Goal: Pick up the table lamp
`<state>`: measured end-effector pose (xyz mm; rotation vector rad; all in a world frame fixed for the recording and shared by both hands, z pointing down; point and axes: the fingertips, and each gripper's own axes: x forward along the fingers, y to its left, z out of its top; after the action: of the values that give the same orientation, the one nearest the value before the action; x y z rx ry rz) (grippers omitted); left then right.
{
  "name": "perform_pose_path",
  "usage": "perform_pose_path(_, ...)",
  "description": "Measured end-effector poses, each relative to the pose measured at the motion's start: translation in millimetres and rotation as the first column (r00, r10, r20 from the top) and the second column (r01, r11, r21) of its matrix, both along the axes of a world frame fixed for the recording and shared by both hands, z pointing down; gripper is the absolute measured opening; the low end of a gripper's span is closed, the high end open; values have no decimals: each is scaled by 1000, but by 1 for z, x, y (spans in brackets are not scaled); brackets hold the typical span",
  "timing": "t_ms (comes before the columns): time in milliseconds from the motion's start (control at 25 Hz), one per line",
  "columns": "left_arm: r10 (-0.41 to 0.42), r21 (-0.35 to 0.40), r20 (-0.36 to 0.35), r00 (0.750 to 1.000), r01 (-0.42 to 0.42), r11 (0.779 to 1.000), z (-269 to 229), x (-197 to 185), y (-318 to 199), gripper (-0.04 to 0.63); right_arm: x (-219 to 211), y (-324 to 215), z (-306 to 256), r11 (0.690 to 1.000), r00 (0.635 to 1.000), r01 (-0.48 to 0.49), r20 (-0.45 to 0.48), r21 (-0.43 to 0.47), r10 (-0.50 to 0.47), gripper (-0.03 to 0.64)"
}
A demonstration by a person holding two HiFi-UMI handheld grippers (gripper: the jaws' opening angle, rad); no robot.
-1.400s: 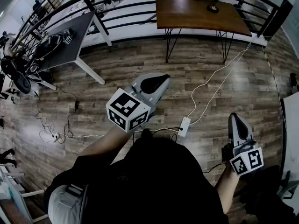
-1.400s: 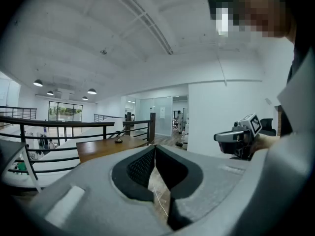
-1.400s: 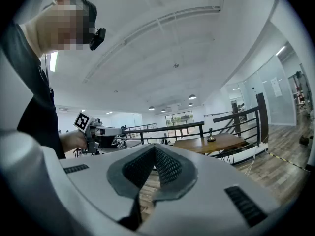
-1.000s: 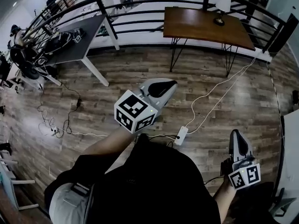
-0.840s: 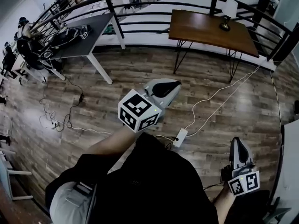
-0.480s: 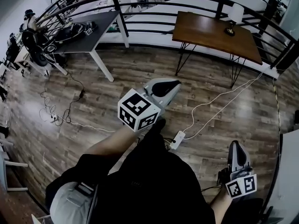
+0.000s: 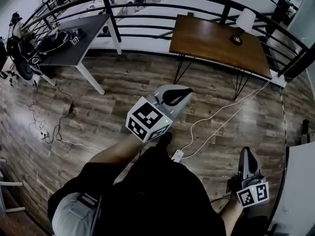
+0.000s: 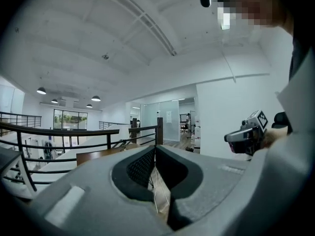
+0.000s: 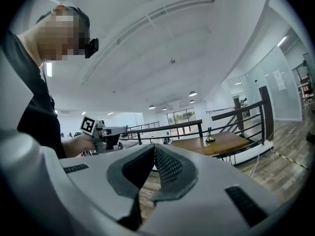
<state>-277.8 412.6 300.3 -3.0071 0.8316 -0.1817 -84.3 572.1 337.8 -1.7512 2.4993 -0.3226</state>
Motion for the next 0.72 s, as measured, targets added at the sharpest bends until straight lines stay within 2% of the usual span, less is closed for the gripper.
perform_pose_path(400, 85, 7, 20, 996, -85, 996, -13, 6, -191, 12, -3, -220, -36, 999, 999, -16, 33, 34, 15, 14)
perform_pose_path(560, 90, -25, 22, 996, -90, 996, -6, 12, -241, 12, -3, -265, -41, 999, 1000, -13, 19, 46, 12, 14)
perform_pose_path(720, 128, -44, 11, 992, -127, 991, -1, 35, -264, 12, 16, -284, -31, 998, 998, -46, 46, 35, 44, 14)
